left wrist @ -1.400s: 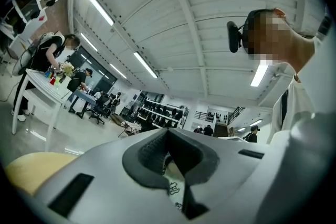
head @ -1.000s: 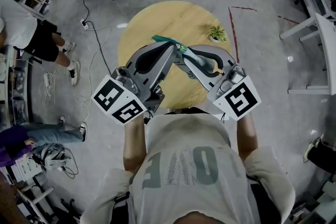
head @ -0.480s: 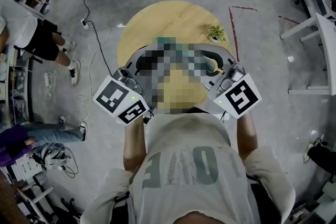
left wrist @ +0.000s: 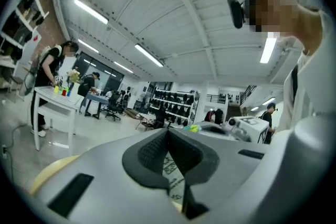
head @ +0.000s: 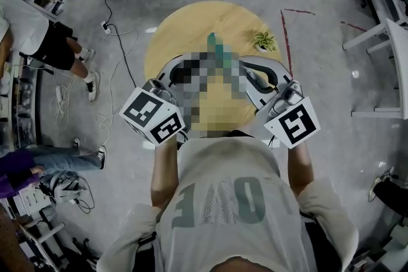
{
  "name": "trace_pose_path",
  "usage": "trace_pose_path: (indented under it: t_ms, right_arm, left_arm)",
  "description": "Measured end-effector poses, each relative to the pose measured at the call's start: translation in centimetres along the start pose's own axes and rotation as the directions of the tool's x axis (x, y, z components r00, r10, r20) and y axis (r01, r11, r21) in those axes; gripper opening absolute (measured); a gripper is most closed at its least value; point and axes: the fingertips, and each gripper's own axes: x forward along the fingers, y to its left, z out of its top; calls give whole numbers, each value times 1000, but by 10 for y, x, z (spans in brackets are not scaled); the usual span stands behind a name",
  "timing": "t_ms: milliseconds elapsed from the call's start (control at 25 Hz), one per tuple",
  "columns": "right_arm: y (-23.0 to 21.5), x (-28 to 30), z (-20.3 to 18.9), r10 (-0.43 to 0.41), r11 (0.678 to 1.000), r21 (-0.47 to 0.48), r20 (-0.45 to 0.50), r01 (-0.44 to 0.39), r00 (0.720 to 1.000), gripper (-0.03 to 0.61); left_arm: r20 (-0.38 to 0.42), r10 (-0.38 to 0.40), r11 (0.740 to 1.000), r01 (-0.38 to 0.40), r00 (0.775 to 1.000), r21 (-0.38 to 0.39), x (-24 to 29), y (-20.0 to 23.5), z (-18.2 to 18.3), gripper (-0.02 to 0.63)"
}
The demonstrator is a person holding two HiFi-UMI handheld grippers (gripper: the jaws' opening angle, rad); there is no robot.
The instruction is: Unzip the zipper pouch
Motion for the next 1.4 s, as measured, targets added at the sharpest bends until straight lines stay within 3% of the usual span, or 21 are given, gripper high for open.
trace_pose_path:
  t_ms: [120,280,1400]
  right_arm:
    - [-1,-4,7,12,1000,18,34,-12,999,31]
    - [0,-6,11,22,999,28,55,-23,998,31]
    - [4,-29,11,15,999,52,35,-16,999,31]
  left_arm:
    - [23,19,999,-18,1000,-37,-7,11,2,26]
    - [16,56,998,-56,998,-18,-11,18,4,26]
    - [-29,239,970,-240,971,-35,-43,78,-24,26]
